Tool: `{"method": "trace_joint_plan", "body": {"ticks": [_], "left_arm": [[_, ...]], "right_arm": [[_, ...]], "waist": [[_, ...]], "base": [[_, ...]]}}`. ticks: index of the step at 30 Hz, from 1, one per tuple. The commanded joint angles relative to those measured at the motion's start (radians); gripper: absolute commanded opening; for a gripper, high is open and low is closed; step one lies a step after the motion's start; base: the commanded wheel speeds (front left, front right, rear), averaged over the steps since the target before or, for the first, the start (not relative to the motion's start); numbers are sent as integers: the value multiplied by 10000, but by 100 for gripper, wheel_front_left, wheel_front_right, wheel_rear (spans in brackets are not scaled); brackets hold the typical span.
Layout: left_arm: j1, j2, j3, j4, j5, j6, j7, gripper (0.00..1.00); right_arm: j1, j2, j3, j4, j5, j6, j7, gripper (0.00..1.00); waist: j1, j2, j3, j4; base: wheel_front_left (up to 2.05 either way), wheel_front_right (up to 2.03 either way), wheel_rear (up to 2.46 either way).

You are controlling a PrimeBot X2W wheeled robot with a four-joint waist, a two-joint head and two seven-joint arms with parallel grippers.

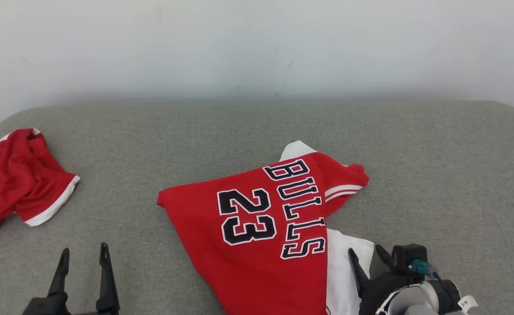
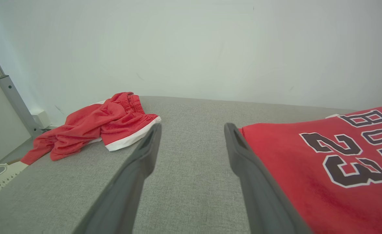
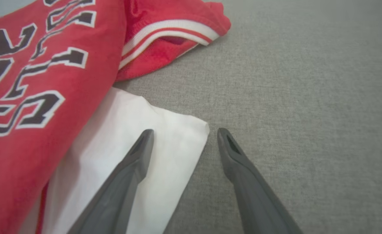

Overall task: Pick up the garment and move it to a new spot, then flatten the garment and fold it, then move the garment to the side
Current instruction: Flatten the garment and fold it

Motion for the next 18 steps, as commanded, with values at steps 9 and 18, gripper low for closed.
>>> {"method": "trace_joint_plan", "body": {"ticks": [9,18], "left_arm": [[266,-297,255,156,206,-265,-38,100],[324,-683,486,463,288,-606,-38,100]], "right_arm": [[-836,-29,447,1743,493,35,-45,0],[-276,-1585,-1241,568,1081,24,-666,0]], "waist": [[1,0,-74,146],[1,0,-258,-382]], "base": [[0,0,0],[0,0,0]]}}
